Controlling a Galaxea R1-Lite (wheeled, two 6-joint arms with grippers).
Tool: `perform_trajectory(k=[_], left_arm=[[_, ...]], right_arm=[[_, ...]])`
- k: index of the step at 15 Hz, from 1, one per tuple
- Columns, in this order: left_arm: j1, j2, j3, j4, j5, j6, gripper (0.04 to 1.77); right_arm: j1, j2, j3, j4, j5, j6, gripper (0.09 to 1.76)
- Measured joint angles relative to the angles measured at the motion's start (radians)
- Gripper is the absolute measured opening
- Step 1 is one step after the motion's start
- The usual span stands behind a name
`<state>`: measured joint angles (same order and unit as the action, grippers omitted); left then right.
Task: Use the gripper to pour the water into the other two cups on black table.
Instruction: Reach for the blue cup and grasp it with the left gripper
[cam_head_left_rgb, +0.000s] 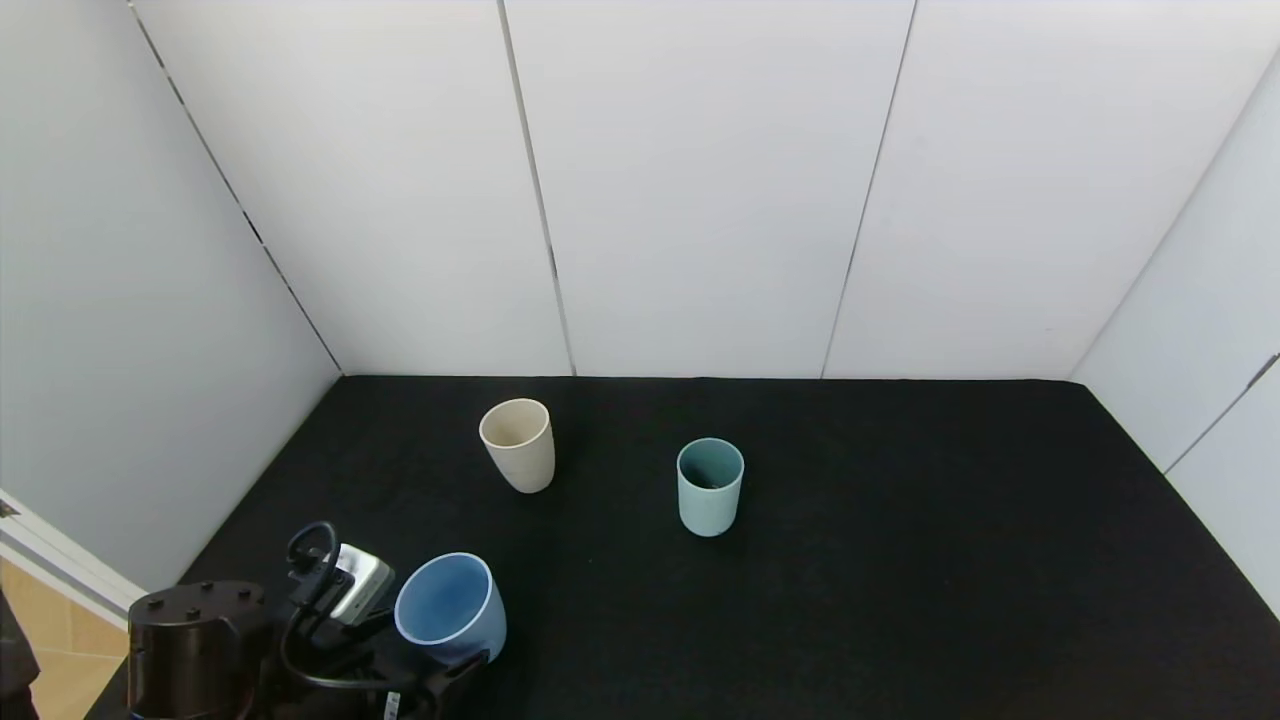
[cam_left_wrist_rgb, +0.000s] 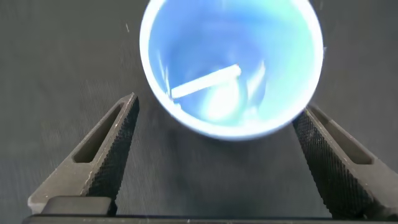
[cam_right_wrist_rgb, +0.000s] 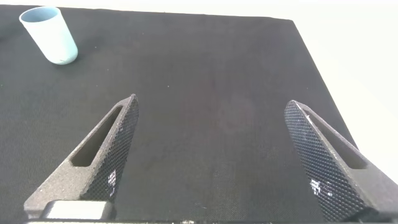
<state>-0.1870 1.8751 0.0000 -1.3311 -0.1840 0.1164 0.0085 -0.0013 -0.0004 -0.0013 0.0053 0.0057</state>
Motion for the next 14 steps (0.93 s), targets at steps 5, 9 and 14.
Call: perform_trajectory(k=[5, 9, 14], left_arm=[[-0.002, 0.059, 0.000, -0.106, -0.001, -0.002, 1.72], [-0.005, 0.108, 0.000, -0.179, -0.001, -0.001, 1.72], [-0.006, 0.140, 0.000, -0.219, -0.006, 0.001, 1.72]], right_arm=[[0.000, 0.000, 0.000, 0.000, 0.000, 0.000, 1.71], [0.000, 0.000, 0.000, 0.000, 0.000, 0.000, 1.71], [0.000, 0.000, 0.000, 0.000, 0.000, 0.000, 1.71]])
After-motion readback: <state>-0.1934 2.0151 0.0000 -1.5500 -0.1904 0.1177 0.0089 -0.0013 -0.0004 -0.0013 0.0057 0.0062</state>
